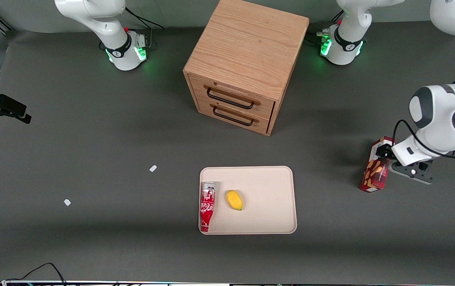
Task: Place red cookie box on tray
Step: 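Lower the left gripper and close it on the shortbread box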
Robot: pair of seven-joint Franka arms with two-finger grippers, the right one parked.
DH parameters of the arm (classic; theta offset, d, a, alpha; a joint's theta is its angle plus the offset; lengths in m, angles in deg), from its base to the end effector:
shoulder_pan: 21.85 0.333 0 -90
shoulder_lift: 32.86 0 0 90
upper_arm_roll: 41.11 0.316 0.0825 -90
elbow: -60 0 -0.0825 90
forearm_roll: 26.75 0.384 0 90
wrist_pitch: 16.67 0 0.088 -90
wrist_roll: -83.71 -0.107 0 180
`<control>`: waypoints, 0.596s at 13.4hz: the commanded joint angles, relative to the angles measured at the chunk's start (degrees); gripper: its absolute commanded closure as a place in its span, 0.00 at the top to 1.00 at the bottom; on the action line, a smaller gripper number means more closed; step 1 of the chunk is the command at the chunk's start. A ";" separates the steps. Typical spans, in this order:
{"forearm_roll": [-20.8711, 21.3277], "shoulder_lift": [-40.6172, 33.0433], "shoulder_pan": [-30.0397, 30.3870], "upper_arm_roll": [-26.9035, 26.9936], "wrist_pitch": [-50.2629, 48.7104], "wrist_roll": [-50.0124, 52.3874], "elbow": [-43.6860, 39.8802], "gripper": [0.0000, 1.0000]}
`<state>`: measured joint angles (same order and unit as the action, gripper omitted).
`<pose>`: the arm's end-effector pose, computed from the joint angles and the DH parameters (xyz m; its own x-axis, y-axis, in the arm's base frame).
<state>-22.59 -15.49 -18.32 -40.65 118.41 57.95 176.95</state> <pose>0.5934 0.0422 0.2949 0.9084 -0.4178 -0.0130 -0.4179 -0.9069 -0.0540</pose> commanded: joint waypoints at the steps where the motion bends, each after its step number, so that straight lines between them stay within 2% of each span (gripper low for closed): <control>1: 1.03 1.70 -0.80 1.30 5.17 -1.84 2.75 1.00; 4: 0.33 3.81 -0.81 1.38 7.56 -1.32 3.72 1.00; 5: 0.15 4.07 -0.81 1.38 7.56 -1.23 3.72 0.97; 6: -0.02 4.16 -0.81 1.38 7.56 -1.31 3.72 0.81; 7: -0.02 4.16 -0.89 1.38 7.22 -1.14 3.72 0.52; 8: -0.11 4.16 -0.98 1.38 7.21 -1.05 3.72 0.29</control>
<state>-22.52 -10.75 -18.37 -39.95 125.18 56.87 180.08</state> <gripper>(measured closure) 0.115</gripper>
